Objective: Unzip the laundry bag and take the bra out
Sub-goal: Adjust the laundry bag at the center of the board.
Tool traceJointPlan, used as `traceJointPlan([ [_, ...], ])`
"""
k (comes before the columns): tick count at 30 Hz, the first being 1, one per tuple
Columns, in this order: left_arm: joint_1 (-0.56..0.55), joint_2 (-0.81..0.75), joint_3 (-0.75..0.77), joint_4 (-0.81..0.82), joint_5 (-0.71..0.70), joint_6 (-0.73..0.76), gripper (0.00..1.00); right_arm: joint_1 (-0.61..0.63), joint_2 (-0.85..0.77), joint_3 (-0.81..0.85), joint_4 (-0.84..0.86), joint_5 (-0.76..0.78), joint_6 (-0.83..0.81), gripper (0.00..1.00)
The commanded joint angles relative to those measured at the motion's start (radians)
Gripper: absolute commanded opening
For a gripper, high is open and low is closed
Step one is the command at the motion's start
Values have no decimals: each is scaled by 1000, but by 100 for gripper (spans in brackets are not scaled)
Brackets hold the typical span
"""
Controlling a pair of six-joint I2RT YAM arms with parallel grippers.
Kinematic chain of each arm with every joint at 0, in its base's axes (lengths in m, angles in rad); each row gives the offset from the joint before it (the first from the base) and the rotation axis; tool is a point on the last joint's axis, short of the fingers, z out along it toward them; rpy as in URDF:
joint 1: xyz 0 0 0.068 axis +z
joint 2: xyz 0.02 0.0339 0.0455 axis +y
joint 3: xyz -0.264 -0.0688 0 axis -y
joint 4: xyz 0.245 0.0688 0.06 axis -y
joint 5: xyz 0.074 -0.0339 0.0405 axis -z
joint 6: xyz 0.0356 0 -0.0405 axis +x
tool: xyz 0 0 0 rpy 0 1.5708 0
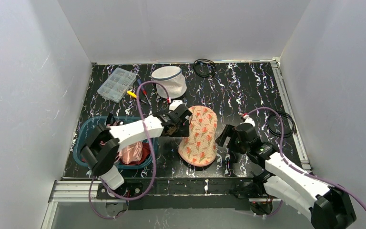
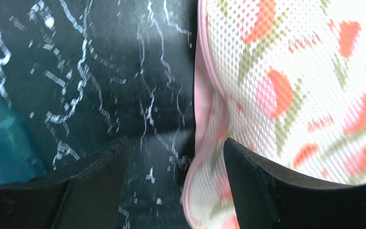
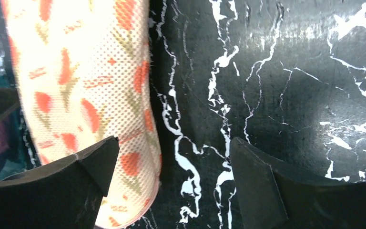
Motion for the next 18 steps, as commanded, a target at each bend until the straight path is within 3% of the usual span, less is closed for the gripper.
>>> traceJointPlan([
  [1, -9, -242, -93, -87, 11, -21, 73, 4, -82, 75, -125, -22, -26, 92],
  [6, -42, -455, -217, -85, 61, -75, 76, 12, -101, -8, -62, -231, -7, 75],
  [10, -78, -557, -251, -85, 86, -89, 76, 37, -133, -56, -43, -242, 32, 60],
  [14, -86, -602, -239, -111, 78, -72, 75, 83, -110, -97, 57, -251, 107, 54],
  [18, -86, -631, -223, -138, 68, -71, 75, 180, 10, -112, 217, -214, 180, 51],
])
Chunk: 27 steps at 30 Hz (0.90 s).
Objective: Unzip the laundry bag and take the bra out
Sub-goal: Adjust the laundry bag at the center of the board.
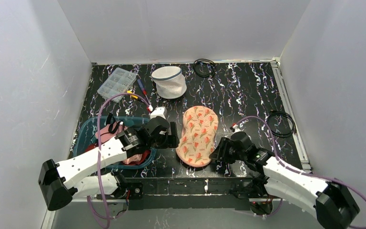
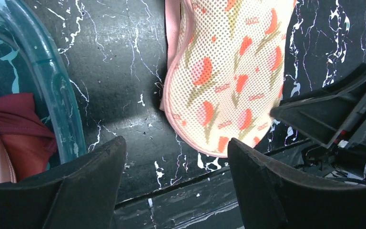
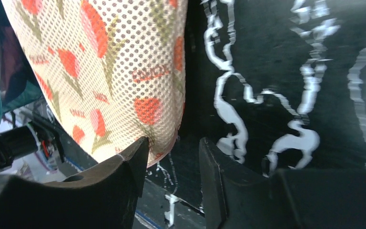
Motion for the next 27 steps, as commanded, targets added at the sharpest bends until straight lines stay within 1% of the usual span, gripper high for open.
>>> traceJointPlan([
  [1, -3, -47, 24, -59, -8, 3, 75, 104, 120, -9, 247, 19, 104, 50],
  [4, -4, -66, 41, -97, -14, 11, 75, 187, 247, 18, 395, 71, 154, 50],
  [6, -4, -82, 51, -128, -23, 14, 75, 227, 339, 43, 492, 107, 180, 52],
  [8, -4, -102, 58, -145, -31, 19, 75, 256, 431, 83, 559, 116, 190, 57],
  [9, -4, -111, 60, -153, -33, 21, 75, 264, 466, 115, 558, 112, 179, 62],
  [11, -4, -125, 70, -174, -37, 32, 75, 278, 486, 187, 470, 126, 127, 74],
  [14, -5, -140, 82, -191, -24, 57, 75, 283, 386, 247, 262, 201, 26, 89],
  [16, -5, -145, 85, -194, -7, 68, 75, 276, 293, 292, 119, 270, -62, 95],
  [17, -6, -144, 83, -193, 1, 69, 75, 262, 257, 332, 38, 299, -114, 96],
  [19, -23, -130, 84, -187, 8, 65, 75, 175, 231, 424, -76, 309, -205, 97],
  [21, -68, -97, 95, -179, -8, 59, 75, 25, 247, 472, -123, 226, -269, 98],
  [24, -183, -33, 136, -179, -90, 34, 75, -207, 307, 476, -53, 72, -311, 97],
  [26, -247, 13, 158, -176, -128, 4, 75, -301, 368, 464, 37, 0, -297, 96],
  [27, -270, 28, 164, -166, -138, -9, 75, -328, 396, 452, 105, -14, -281, 96],
])
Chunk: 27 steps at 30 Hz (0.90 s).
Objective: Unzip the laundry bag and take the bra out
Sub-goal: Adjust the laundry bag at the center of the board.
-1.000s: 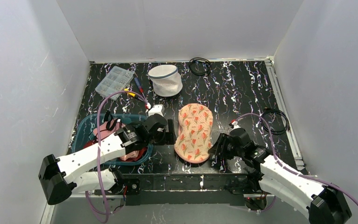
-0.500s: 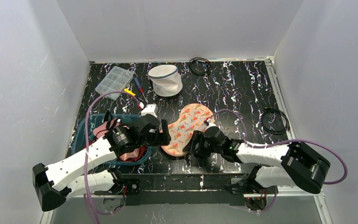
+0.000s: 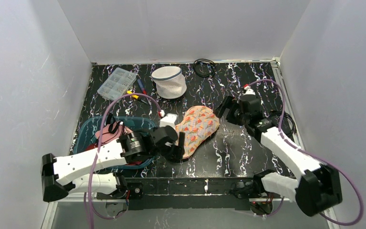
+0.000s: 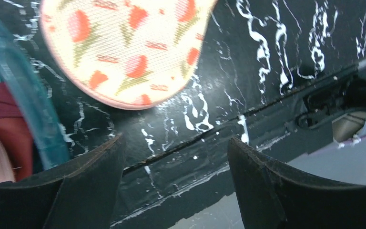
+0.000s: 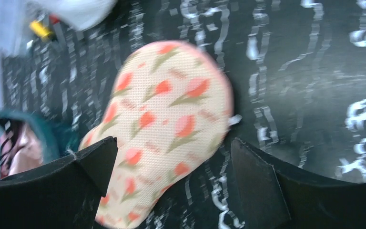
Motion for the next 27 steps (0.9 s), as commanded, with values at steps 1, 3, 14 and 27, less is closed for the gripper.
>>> traceJointPlan([
  [1, -118, 69, 57, 5, -97, -58, 75, -147, 129, -39, 135, -138, -34, 96],
  [3, -151, 86, 41, 43, -100, -95, 75, -176, 196, -59, 275, -158, -8, 95],
  [14, -217, 134, -115, 169, -65, -201, 75, -226, 615, 69, 601, -371, 24, 91],
  [27, -180, 388, -48, 180, -56, -121, 75, -225, 518, -212, 670, -364, 111, 42],
])
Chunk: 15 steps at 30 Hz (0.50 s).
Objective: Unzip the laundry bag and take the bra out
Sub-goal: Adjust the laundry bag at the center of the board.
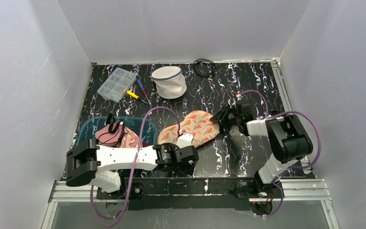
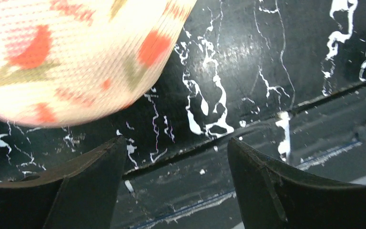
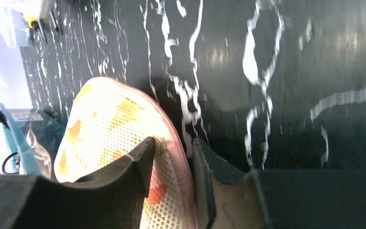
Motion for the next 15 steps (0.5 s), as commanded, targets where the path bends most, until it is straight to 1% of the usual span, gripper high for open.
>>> traceJointPlan([
  [1, 37, 85, 76, -11, -14, 41, 75, -4, -147, -162, 33, 22, 43, 42],
  [4, 80, 132, 101, -6, -15, 49, 75, -4, -271, -259, -1, 55, 61, 41],
  [6, 124, 155, 109, 6, -2, 48, 74, -1, -374, -306, -55, 72, 69, 41],
  [12, 240, 208, 154, 70, 26, 88, 74, 2, -657, -406, -248, 100, 74, 42],
  [15, 287, 246, 200, 81, 37, 127, 74, 16, -756, -435, -323, 98, 76, 44],
])
